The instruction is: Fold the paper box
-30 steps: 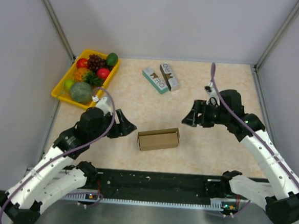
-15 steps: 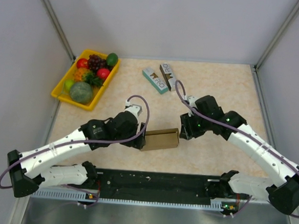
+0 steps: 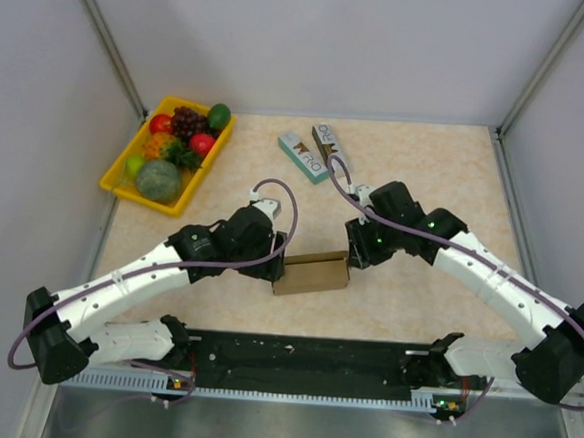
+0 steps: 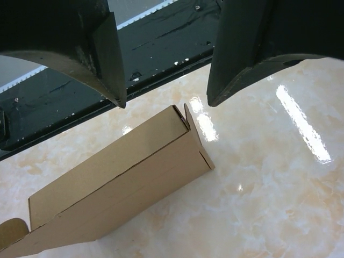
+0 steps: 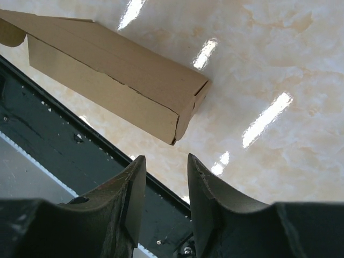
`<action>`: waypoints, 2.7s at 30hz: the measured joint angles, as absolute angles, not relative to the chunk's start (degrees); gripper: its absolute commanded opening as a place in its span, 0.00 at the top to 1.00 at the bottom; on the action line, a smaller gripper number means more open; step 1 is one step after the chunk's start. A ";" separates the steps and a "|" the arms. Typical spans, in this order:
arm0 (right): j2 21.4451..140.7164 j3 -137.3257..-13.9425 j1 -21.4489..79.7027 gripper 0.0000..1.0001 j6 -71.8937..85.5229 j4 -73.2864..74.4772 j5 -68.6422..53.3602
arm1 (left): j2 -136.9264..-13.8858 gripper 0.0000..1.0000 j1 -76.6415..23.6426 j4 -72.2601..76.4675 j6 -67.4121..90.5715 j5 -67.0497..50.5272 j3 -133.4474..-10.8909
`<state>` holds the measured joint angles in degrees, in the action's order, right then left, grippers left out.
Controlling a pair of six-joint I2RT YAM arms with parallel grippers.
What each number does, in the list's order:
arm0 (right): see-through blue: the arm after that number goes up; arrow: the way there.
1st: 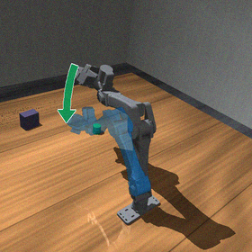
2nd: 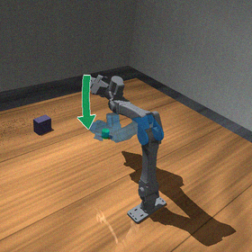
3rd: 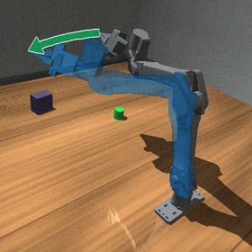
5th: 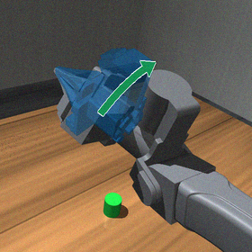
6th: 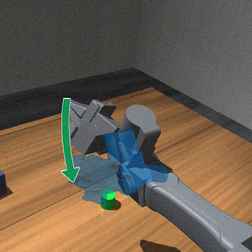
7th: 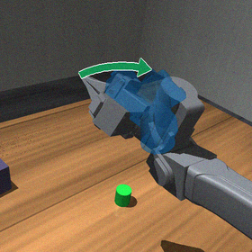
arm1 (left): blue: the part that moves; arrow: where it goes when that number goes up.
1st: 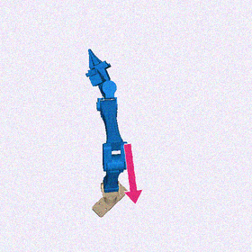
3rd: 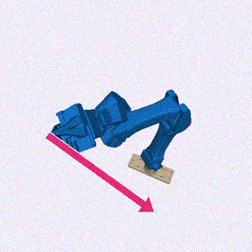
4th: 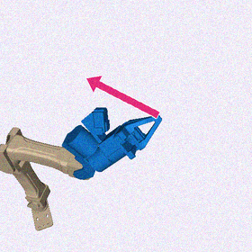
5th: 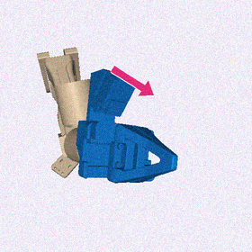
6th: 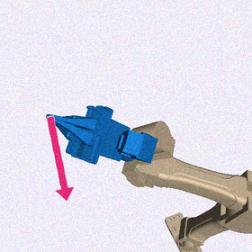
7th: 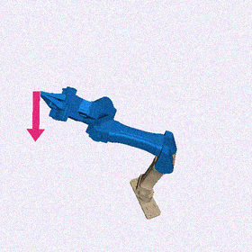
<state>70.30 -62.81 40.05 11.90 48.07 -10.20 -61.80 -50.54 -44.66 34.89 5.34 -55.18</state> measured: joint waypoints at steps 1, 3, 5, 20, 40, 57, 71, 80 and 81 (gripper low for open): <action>70.48 -62.81 40.16 0.64 11.75 48.05 -10.20 | -62.57 0.34 -50.54 -44.58 34.70 5.10 -55.18; 70.87 -62.81 40.32 0.65 11.64 48.05 -10.15 | -63.88 0.35 -50.54 -44.62 34.44 4.67 -55.18; 71.13 -62.81 40.47 0.66 11.55 48.05 -10.15 | -64.62 0.36 -50.54 -44.62 34.33 4.36 -55.18; 74.19 -62.81 42.30 0.82 11.75 48.01 -9.04 | -64.77 0.57 -49.25 -42.11 34.61 -1.67 -55.00; 74.32 -65.17 43.13 0.80 16.49 49.56 -7.73 | -62.37 0.36 -48.34 -37.87 39.35 -4.29 -51.96; 73.41 -67.51 42.94 0.68 8.86 54.02 0.64 | -65.69 0.44 -48.25 -39.40 37.98 -6.92 -51.96; 64.25 -63.48 53.17 0.69 20.88 46.35 7.79 | -54.87 0.46 -48.25 -34.35 41.17 -4.84 -45.93; 55.44 -43.33 61.39 1.00 34.65 13.54 6.11 | -50.46 0.50 -48.23 -29.91 45.25 -4.03 -39.90; 56.47 -40.71 62.15 1.00 35.22 9.74 6.15 | -50.19 0.50 -48.23 -29.89 45.50 -3.86 -39.90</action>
<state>56.47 -40.71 62.15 35.22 9.74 6.15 -50.19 -48.23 -29.89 45.50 -3.86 -39.90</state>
